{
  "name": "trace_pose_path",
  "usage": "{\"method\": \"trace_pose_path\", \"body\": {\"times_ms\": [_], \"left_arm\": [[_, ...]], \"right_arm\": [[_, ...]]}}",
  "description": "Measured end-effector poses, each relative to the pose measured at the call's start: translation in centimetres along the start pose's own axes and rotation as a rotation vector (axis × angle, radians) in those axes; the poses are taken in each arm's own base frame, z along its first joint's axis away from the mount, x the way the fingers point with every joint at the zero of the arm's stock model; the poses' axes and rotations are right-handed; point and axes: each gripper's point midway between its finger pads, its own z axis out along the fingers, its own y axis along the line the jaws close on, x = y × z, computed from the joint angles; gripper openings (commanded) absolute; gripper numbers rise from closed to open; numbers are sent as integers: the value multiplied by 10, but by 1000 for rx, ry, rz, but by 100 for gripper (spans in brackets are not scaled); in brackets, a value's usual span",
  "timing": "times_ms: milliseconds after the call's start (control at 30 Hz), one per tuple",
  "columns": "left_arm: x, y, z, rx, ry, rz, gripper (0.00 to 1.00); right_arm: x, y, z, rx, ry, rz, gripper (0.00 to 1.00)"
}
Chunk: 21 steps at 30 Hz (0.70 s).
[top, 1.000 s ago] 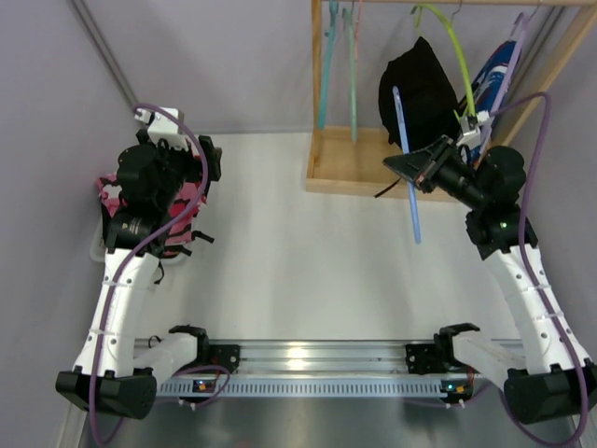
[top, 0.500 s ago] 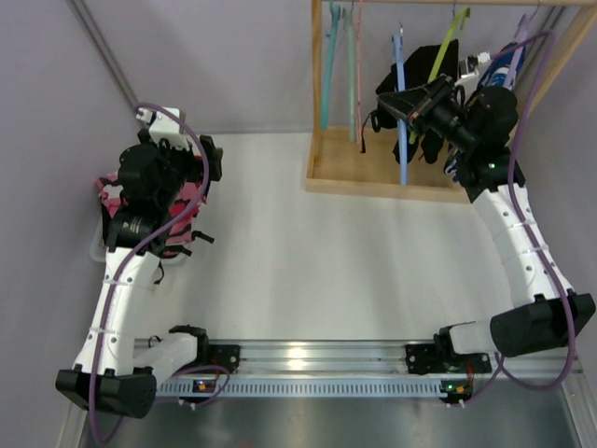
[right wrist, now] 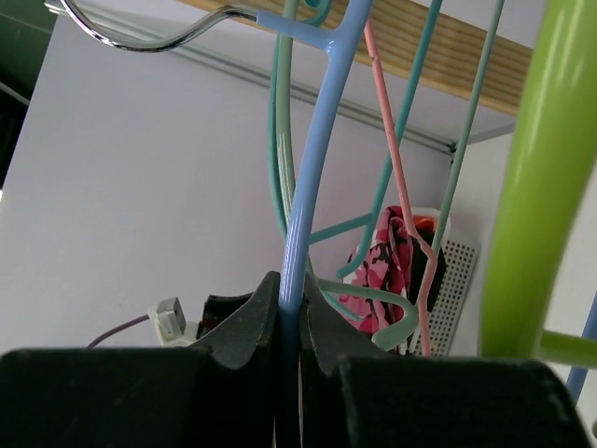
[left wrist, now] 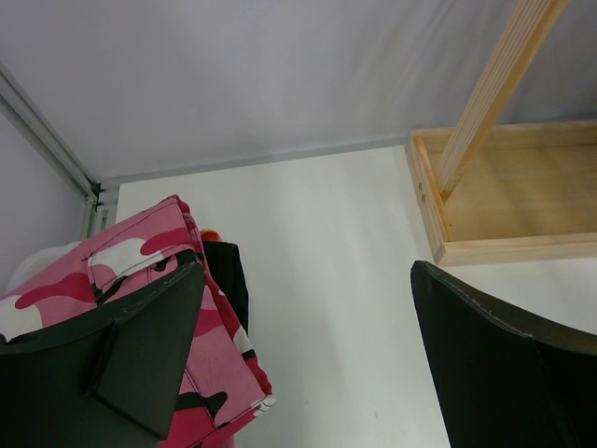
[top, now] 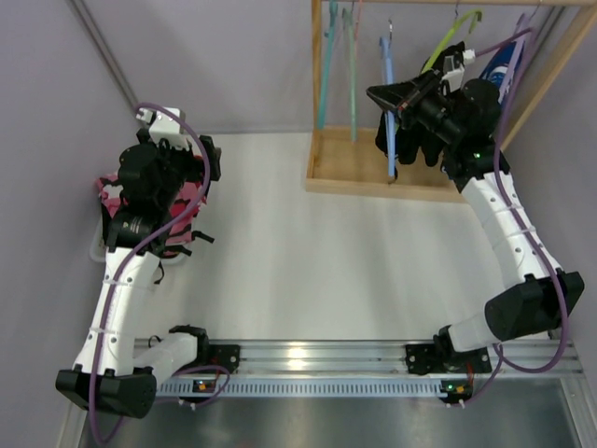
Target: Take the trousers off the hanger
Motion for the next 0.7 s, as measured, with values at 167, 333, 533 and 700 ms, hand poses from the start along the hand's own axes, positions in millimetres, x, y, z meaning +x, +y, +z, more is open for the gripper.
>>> {"method": "trace_pose_path", "body": {"times_ms": [167, 333, 533, 700], "left_arm": [[0, 0, 0, 1, 1, 0, 98], [1, 0, 0, 1, 2, 0, 98], [1, 0, 0, 0, 2, 0, 98], [1, 0, 0, -1, 2, 3, 98]], "right_arm": [[4, 6, 1, -24, 3, -10, 0], [-10, 32, 11, -76, -26, -37, 0], [-32, 53, 25, -107, -82, -36, 0], [-47, 41, 48, -86, -114, -14, 0]]}}
